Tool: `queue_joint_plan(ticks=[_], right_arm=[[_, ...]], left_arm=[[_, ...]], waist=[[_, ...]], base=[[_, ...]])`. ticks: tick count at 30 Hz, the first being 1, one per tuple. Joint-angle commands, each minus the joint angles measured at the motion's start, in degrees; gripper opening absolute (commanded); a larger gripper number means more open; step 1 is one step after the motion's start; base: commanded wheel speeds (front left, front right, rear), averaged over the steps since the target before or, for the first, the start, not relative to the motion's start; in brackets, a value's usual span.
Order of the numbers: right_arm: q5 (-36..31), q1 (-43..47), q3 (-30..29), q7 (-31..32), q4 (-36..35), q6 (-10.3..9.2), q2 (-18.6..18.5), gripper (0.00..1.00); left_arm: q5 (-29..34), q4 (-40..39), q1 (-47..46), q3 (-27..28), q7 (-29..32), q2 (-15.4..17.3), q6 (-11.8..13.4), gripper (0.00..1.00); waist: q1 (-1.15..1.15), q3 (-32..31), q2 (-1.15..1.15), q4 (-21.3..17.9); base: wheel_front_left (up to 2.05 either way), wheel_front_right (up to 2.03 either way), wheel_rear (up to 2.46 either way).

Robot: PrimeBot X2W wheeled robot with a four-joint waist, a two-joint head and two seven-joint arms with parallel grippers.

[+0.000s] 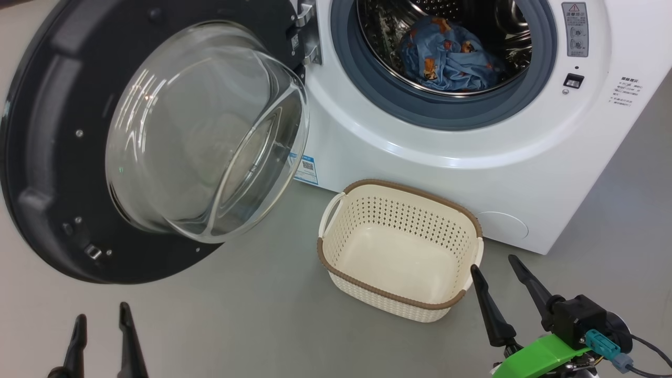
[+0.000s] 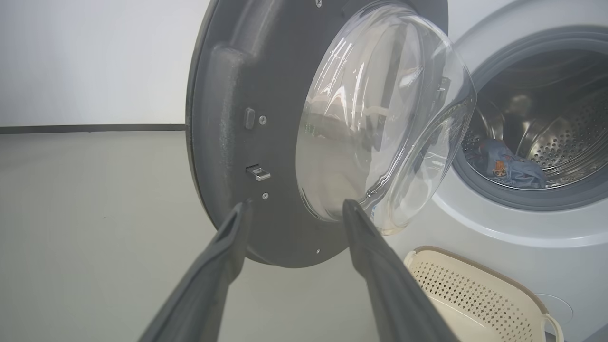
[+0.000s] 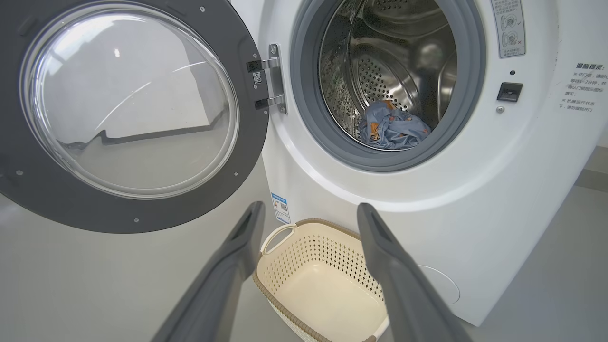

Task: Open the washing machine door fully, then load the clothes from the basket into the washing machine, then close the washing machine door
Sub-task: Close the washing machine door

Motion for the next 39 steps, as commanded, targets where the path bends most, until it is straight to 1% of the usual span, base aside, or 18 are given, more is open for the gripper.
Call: queue_joint_plan(ticks=[1, 2, 3, 5, 8, 13, 14, 16, 17, 18, 20, 21, 24, 29, 33, 37, 39], right_arm=[[0.1, -2.1, 1.7, -0.5, -1.3, 0.09, -0.1, 1.0], [0.1, -2.1, 1.7, -0.5, -1.3, 0.09, -0.1, 1.0], [0.1, -2.1, 1.7, -0.5, -1.3, 0.09, -0.1, 1.0], [0.1, -2.1, 1.7, -0.5, -1.4, 0.09, -0.1, 1.0], [0.1, -2.1, 1.6, -0.4, -1.5, 0.09, -0.1, 1.0], [0.1, -2.0, 1.5, -0.2, -1.9, 0.09, 0.0, 1.0], [0.1, -2.0, 1.5, -0.2, -1.9, 0.09, 0.0, 1.0], [0.1, -2.1, 1.4, -0.1, -2.0, 0.09, 0.0, 1.0], [0.1, -2.1, 1.3, -0.1, -2.0, 0.09, 0.0, 1.0], [0.2, -2.1, 1.3, -0.1, -2.0, 0.09, 0.0, 1.0], [0.2, -2.2, 1.3, 0.0, -2.1, 0.09, 0.0, 1.0], [0.1, -2.3, 1.3, 0.0, -2.2, 0.09, 0.0, 1.0], [0.1, -2.4, 1.3, 0.1, -2.3, 0.09, 0.0, 1.0], [0.2, -2.8, 1.6, 0.4, -2.5, 0.09, 0.0, 1.0], [0.2, -3.0, 1.5, 0.7, -2.8, 0.09, -0.2, 1.0], [0.2, -3.2, 1.3, 0.9, -3.1, 0.09, -0.5, 1.0], [0.3, -3.2, 1.3, 1.0, -3.2, 0.09, -0.6, 1.0]], left_arm=[[-0.5, -1.6, -0.9, 2.2, -0.3, 0.4, -0.1, 0.58], [-0.6, -1.5, -1.0, 2.3, -0.3, 0.4, -0.2, 0.15], [-0.8, -1.3, -1.0, 2.3, -0.3, 0.4, -0.3, 0.0], [-1.5, -1.1, -1.0, 2.5, -0.3, 0.4, -0.6, 0.0], [-4.9, -1.5, -1.6, 3.3, -0.3, 0.4, -0.8, 0.0], [-10.4, -3.6, -2.9, 7.0, -0.3, 0.4, -1.5, 0.0], [-10.9, -4.1, -3.3, 8.0, -0.3, 0.4, -2.0, 0.0], [-14.4, -4.6, -4.4, 10.4, -0.3, 0.4, -2.6, 0.0], [-16.9, -4.5, -5.8, 13.1, -0.3, 0.4, -3.9, 0.0], [-18.1, -4.1, -6.8, 14.5, -0.3, 0.6, -4.7, 0.0], [-20.6, -2.9, -9.0, 16.8, -0.3, 2.0, -6.2, 0.0], [-22.0, -2.3, -10.2, 17.8, 0.0, 2.7, -6.4, 0.0], [-26.5, -1.0, -14.5, 21.0, 2.0, 5.6, -6.9, 0.0], [-33.3, 4.6, -21.7, 25.8, 5.3, 11.2, -7.5, 0.0], [-37.4, 10.8, -26.6, 28.4, 8.0, 15.5, -7.9, 0.0], [-41.5, 16.5, -30.8, 30.0, 10.4, 18.7, -9.3, 0.0], [-42.8, 17.9, -31.8, 30.5, 10.9, 19.4, -9.7, 0.0]], waist=[[0.0, 0.0, 0.0, 0.0], [0.0, 0.0, 0.0, -0.1], [0.0, 0.1, 0.0, -0.1], [0.0, 0.1, 0.0, -0.1], [0.0, 0.3, 0.0, -0.1], [0.0, 0.5, 0.0, -0.1], [0.0, 0.6, 0.0, -0.1], [0.0, 0.7, 0.0, -0.1], [0.0, 0.8, 0.0, -0.1], [0.0, 0.9, 0.0, -0.1], [0.0, 1.1, 0.0, -0.2], [0.0, 1.2, 0.0, -0.2], [0.0, 1.4, 0.0, -0.4], [0.0, 2.0, 0.0, -1.3], [0.0, 2.8, 0.0, -2.2], [0.0, 3.6, 0.0, -3.0], [0.0, 3.8, 0.0, -3.1]], base=[[0.0, 0.0, 0.0], [0.0, 0.0, 0.0], [0.0, 0.0, 0.0], [0.0, 0.0, 0.0], [0.0, 0.0, 0.0], [0.0, 0.0, 0.0], [0.0, 0.0, 0.0], [0.0, 0.0, 0.0], [0.0, 0.0, 0.0], [0.0, 0.0, 0.0], [0.0, 0.0, 0.0], [0.0, 0.0, 0.0], [0.0, 0.0, 0.0], [0.0, 0.0, 0.0], [0.0, 0.0, 0.0], [0.0, 0.0, 0.0], [0.0, 0.0, 0.0]])
